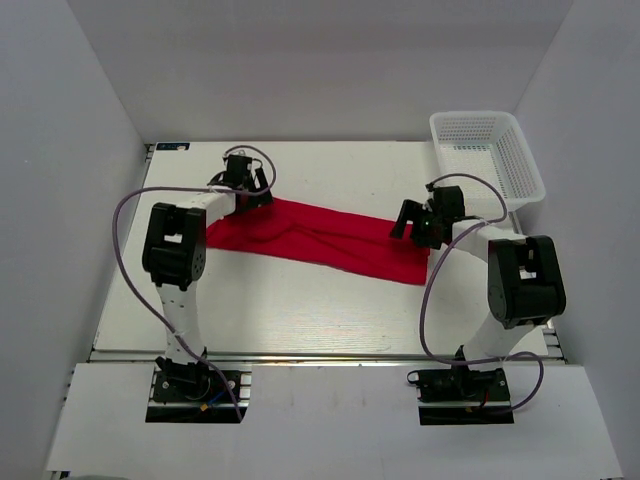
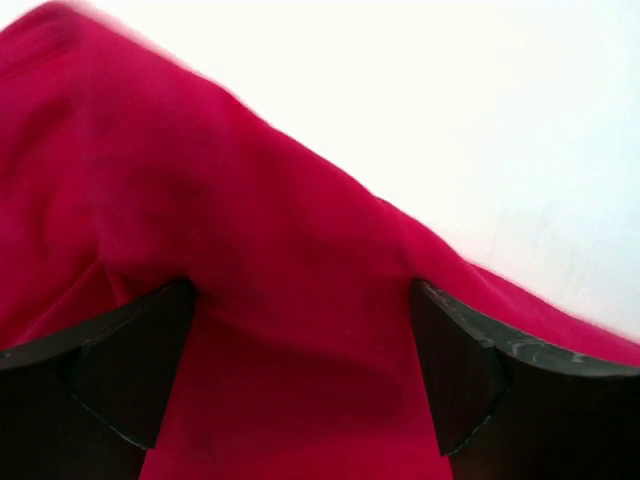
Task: Fold and stack the t-shirts
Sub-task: Rotate the tshirt 90 degrees, then grab the bottom of the folded rectangular tshirt with both arms
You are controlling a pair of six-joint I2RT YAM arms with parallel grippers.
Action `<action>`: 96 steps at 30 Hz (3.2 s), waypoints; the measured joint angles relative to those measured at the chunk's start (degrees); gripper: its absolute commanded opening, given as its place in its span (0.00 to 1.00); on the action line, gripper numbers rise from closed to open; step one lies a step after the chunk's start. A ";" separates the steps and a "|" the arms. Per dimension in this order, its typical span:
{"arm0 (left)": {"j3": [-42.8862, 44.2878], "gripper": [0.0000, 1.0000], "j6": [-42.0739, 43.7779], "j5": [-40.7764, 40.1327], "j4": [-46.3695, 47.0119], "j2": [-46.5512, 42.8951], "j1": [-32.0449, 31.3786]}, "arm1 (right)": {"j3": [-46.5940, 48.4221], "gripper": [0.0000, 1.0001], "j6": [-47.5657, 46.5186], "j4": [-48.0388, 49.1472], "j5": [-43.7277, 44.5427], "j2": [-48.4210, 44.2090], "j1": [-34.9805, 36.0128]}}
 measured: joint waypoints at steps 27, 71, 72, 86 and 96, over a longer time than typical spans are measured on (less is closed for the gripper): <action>60.43 0.99 -9.11 38.14 21.40 46.51 -3.15 | -5.70 0.90 -13.86 4.96 -26.80 -0.37 49.18; -44.57 0.99 -5.62 21.35 -6.82 -52.13 -14.62 | -24.52 0.79 19.21 4.79 12.52 -27.12 48.78; -46.18 0.99 -6.34 21.27 -7.30 -53.59 -15.23 | -24.68 0.77 20.31 5.27 12.50 -26.29 48.70; -52.94 0.71 -11.41 22.53 -4.26 -53.40 -20.76 | -28.04 0.42 26.47 7.41 11.65 -25.29 47.63; -50.88 0.66 -12.33 21.22 -6.32 -50.01 -25.03 | -26.82 0.19 25.18 8.74 5.42 -20.76 47.17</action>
